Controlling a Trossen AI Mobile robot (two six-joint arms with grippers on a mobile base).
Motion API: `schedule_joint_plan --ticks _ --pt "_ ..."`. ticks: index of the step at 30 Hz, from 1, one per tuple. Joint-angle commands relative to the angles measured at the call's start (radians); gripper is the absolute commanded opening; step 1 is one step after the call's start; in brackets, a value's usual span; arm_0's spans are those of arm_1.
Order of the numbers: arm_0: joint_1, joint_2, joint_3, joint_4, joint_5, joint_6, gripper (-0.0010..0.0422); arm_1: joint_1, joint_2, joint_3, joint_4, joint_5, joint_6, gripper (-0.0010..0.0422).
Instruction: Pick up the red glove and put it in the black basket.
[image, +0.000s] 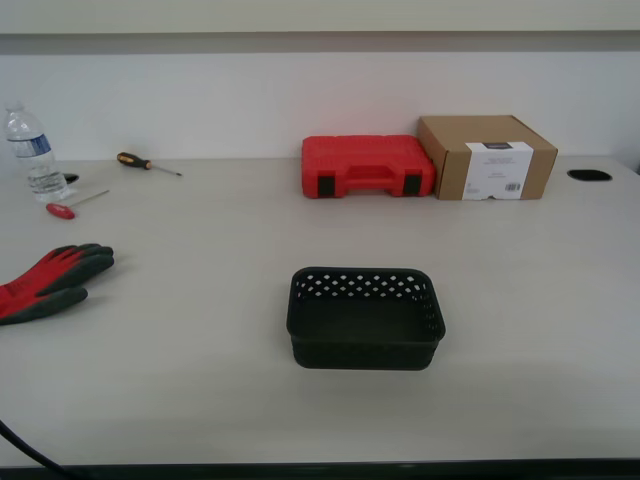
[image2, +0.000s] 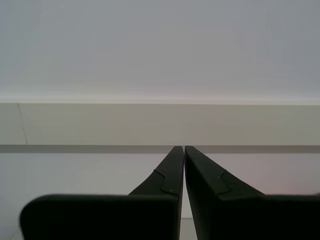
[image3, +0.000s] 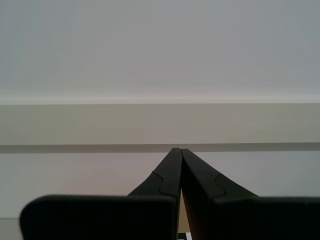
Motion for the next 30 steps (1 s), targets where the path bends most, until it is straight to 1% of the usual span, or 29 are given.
schedule_joint_plan --ticks 1,10,13,16,18,20,21,22,24,25,27,29,30 --pt "0.0 0.0 0.002 0.003 0.0 0.003 0.0 0.0 0.0 0.001 0.005 0.0 0.001 0.0" --pt "0.0 0.0 0.002 0.003 0.0 0.003 0.0 0.0 0.0 0.001 -0.005 0.007 -0.006 0.0" --pt "0.0 0.0 0.002 0.003 0.0 0.003 0.0 0.0 0.002 0.001 -0.06 0.003 0.005 0.0" --pt "0.0 0.0 0.002 0.003 0.0 0.003 0.0 0.001 0.002 -0.001 -0.187 -0.039 0.084 0.0" --pt "0.0 0.0 0.002 0.003 0.0 0.003 0.0 0.001 0.013 -0.003 -0.253 -0.09 0.142 0.0003" --pt "0.0 0.0 0.002 0.003 0.0 0.003 0.0 0.002 0.026 -0.009 -0.291 -0.126 0.174 0.002" --pt "0.0 0.0 0.002 0.003 0.0 0.003 0.0 0.003 0.039 -0.014 -0.291 -0.135 0.173 0.0034" --pt "0.0 0.0 0.002 0.002 0.0 0.003 0.0 0.004 0.054 -0.019 -0.291 -0.153 0.17 0.0059" --pt "0.0 0.0 0.002 0.003 0.0 0.003 0.0 0.005 0.098 -0.026 -0.293 -0.192 0.141 0.012" --pt "0.0 0.0 0.002 0.002 0.0 0.003 0.0 0.005 0.127 -0.03 -0.292 -0.205 0.113 0.0163" --pt "0.0 0.0 0.002 0.003 0.0 0.003 0.0 0.006 0.185 -0.033 -0.293 -0.208 0.077 0.0233" --pt "0.0 0.0 0.002 0.002 0.0 0.003 0.0 0.006 0.27 -0.033 -0.297 -0.208 0.05 0.0315" --pt "0.0 0.0 0.002 0.003 0.0 0.003 0.0 0.006 0.306 -0.033 -0.299 -0.212 0.03 0.0346"
